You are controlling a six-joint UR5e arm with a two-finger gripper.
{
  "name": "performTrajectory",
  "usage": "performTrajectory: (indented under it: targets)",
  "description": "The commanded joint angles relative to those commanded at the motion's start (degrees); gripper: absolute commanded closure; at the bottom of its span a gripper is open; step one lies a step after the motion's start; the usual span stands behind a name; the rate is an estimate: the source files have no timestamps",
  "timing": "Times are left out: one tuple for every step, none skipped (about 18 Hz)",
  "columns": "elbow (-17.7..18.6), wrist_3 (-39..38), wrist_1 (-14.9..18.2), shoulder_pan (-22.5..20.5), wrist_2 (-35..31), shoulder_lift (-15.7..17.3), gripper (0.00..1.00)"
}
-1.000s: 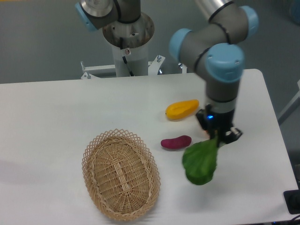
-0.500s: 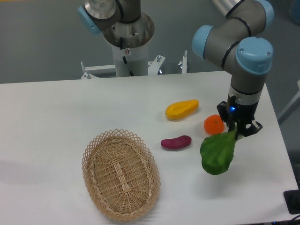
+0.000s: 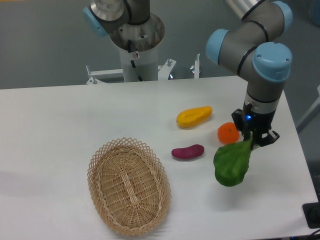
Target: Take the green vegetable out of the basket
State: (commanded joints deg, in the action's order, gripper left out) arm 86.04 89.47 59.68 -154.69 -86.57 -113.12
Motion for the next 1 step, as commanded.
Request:
performTrajectory:
  targets:
    - [0.00,0.00,0.00,0.00,0.00,0.00,0.70]
